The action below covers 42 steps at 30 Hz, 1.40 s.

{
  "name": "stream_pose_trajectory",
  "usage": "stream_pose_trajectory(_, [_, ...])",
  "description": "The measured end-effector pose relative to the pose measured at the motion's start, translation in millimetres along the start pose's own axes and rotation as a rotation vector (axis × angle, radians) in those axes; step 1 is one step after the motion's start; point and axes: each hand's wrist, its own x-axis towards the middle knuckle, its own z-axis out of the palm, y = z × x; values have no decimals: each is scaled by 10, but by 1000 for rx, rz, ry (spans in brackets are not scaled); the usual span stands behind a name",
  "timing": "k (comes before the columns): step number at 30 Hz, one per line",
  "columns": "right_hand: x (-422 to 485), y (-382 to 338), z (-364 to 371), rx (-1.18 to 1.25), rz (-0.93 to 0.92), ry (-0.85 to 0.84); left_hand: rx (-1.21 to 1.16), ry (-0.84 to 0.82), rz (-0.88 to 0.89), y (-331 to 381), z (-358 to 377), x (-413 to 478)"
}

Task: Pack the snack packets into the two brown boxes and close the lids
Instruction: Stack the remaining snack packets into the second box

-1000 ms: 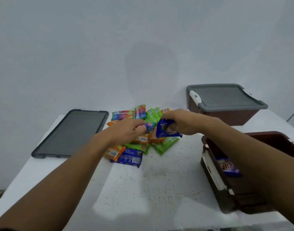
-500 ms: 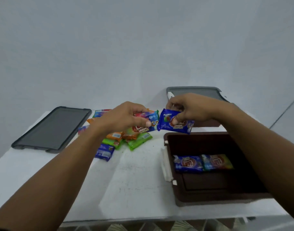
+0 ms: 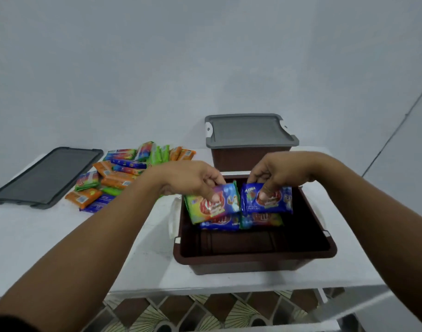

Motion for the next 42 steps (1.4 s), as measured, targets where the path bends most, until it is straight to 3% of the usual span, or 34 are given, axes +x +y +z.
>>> stream_pose_trajectory(10, [424,431,728,-107,137,-237,420,-302,-231,-91,632,514])
stream_pose_trajectory(15, [483,494,767,-81,116,-235,441,-279,-265,-122,694,594])
stream_pose_trajectory(25, [513,561,784,-131,92,-94,659,-137,-158,-132,763,585])
stream_pose_trajectory(31, [535,543,812,-152,65,-171,707,-98,-129,-178,766,598])
stream_pose_trajectory(42, [628,607,833,-91,102,-277,608,-253,-112,-203,755,647])
